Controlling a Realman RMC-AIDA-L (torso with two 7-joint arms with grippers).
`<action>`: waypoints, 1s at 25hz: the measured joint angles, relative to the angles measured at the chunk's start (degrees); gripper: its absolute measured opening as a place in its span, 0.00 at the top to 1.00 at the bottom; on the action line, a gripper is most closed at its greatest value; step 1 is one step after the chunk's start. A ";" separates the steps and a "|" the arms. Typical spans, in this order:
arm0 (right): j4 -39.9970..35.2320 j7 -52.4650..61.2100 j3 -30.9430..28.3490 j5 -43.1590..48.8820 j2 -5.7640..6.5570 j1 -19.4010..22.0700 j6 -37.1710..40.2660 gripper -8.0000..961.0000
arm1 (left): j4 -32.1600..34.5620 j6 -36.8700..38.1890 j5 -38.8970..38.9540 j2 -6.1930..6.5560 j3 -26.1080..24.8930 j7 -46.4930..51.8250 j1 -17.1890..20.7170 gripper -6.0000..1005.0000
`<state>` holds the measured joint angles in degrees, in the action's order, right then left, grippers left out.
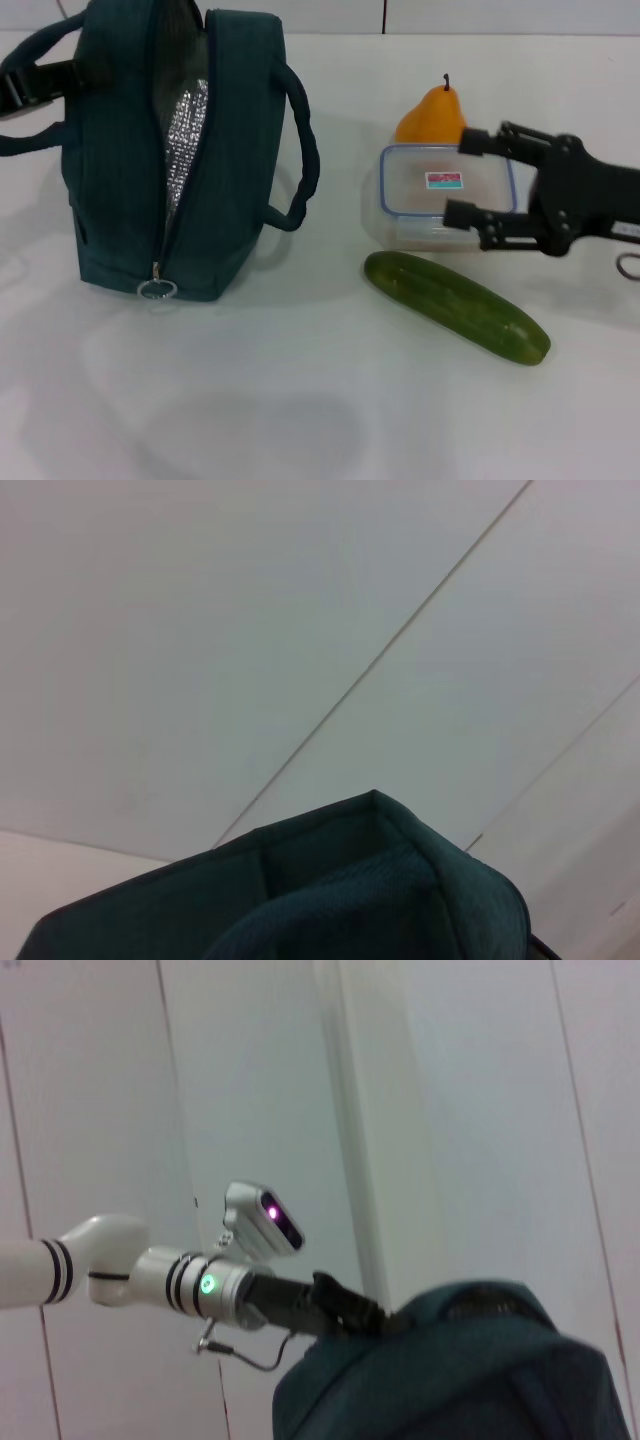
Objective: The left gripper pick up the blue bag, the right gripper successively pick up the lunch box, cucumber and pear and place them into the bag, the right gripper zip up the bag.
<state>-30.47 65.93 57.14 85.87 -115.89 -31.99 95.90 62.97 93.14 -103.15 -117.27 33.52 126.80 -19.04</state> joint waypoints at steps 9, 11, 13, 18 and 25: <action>2.02 -2.12 5.63 -5.96 -0.30 -3.76 -0.26 0.08 | 0.84 0.32 -0.24 -2.11 0.59 1.61 0.13 0.94; 1.90 -2.72 8.51 -8.27 -0.30 -4.35 -0.51 0.08 | 0.59 0.18 -0.26 -2.24 1.27 1.95 -0.10 0.94; 1.90 -3.21 11.12 -10.39 -0.30 -5.13 -1.12 0.08 | 0.50 -0.05 -0.38 -2.28 1.79 2.28 -0.21 0.94; 2.07 -5.02 19.57 -17.82 -0.28 -5.97 -3.97 0.08 | 0.48 -1.82 -1.01 -2.33 5.66 4.05 -0.55 0.95; 1.52 -7.04 30.47 -26.32 -0.30 -7.83 -10.24 0.08 | 0.34 -2.13 -0.82 -2.44 6.58 4.65 -0.75 0.95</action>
<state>-28.96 58.89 87.61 59.55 -116.19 -39.82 85.67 63.32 91.01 -103.97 -119.70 40.10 131.45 -19.79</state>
